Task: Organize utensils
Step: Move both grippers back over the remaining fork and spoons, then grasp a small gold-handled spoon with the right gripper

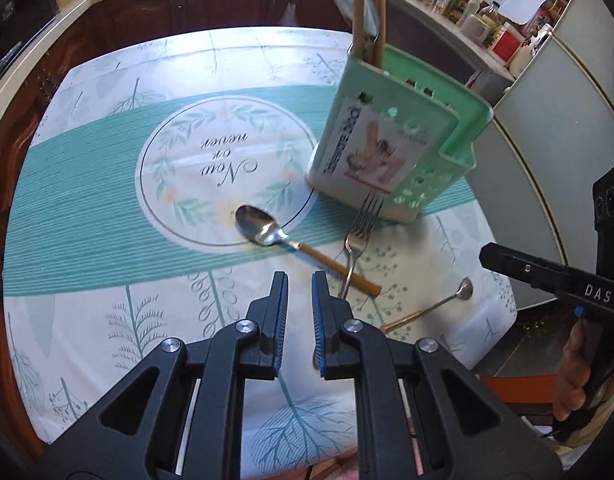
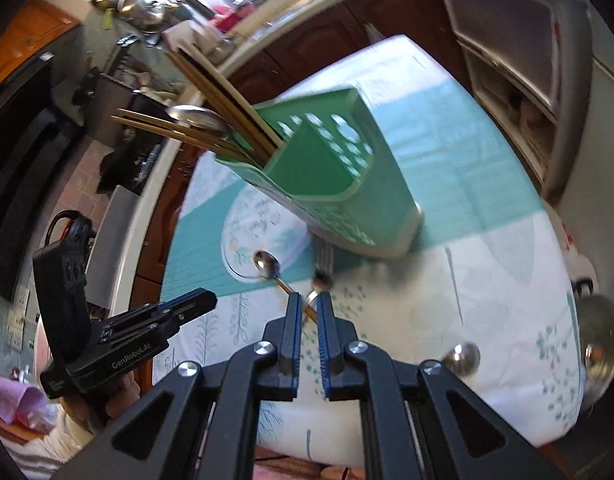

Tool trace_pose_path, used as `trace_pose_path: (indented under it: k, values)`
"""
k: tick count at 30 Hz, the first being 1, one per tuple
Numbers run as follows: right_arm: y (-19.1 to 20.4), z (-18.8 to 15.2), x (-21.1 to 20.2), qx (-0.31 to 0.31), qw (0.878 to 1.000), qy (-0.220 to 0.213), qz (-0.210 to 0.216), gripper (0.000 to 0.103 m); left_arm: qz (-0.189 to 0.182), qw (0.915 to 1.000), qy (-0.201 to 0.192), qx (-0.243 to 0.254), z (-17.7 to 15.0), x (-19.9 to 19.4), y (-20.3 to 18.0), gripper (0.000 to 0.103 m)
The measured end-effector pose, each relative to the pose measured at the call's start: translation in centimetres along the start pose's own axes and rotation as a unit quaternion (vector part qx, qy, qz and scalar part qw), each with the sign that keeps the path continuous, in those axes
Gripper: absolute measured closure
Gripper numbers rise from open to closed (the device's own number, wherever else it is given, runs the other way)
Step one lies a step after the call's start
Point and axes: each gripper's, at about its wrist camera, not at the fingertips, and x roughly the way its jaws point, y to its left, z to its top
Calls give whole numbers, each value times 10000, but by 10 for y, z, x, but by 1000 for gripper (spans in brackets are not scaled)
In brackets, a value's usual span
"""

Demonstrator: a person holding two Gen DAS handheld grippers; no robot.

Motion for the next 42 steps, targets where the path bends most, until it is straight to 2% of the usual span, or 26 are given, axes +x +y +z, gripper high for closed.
trace_pose_path:
  k: [3,7,12,15,18,24,30,36,42]
  values:
    - [-13,-8,4,466,9985,229,-186,96,180,9998,95,-13,-2,7,-1,94]
    - [-32,-20,8,1260,9900,488,-395,95,146,9997,128,-146,-10,7,4,94]
    - [-59,-39,8,2299,9695,698,-489,89,-12,9997,154,-210,-22,6,6,94]
    - [-69,-46,14,2682,9589,822,-424,89,-98,9994,154,-304,-26,4,10,94]
    - [-75,-50,21,2928,9501,921,-550,89,-114,9990,94,-424,-28,0,17,94]
    - [-81,-45,35,3157,9387,961,-999,89,-155,9978,74,-636,-31,-2,30,94]
    - [-83,-29,34,3152,9357,867,-1327,87,-238,9975,50,-666,-31,-2,34,94]
    - [-77,-6,40,2756,9423,765,-1739,87,-247,9968,2,-761,-32,-4,38,94]
    - [-69,14,53,2449,9469,673,-1971,81,-272,9968,36,-750,-31,1,37,94]
